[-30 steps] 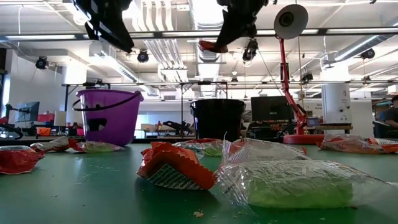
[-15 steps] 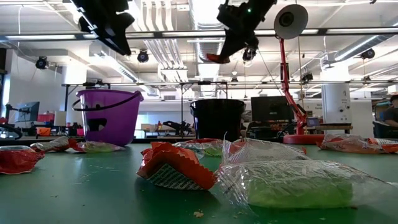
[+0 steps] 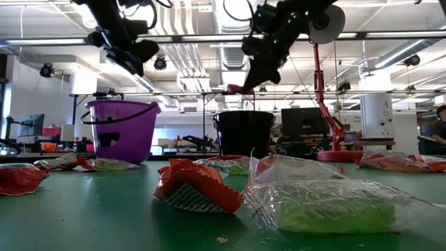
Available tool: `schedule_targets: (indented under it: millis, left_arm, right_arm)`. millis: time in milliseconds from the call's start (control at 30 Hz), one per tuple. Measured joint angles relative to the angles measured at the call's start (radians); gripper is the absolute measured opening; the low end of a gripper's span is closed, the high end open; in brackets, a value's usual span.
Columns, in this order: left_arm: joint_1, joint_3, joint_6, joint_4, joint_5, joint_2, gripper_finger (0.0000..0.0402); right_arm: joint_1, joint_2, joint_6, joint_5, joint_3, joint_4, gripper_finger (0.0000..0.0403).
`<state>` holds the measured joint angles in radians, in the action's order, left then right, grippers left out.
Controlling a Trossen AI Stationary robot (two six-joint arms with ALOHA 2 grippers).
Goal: Sort candy
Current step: Put the orange chocolate into the black bucket
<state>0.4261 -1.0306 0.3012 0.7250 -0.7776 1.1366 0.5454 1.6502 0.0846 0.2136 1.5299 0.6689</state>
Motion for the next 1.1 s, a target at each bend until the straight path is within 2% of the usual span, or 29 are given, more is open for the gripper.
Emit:
schedule_targets:
  millis: [300, 933, 1100]
  left_arm:
    - [0.018, 0.0, 0.001, 0.0, 0.001, 0.031, 0.013]
    - [0.096, -0.003, 0.067, -0.009, 0.001, 0.047, 0.013]
    - [0.096, -0.003, 0.067, -0.008, 0.002, 0.047, 0.013]
  right_arm:
    - [0.056, 0.039, 0.006, 0.12, 0.0, 0.006, 0.0009]
    - [0.129, 0.067, -0.041, 0.287, 0.0, -0.005, 0.0009]
    - [0.129, 0.067, -0.065, 0.3, -0.001, -0.005, 0.0009]
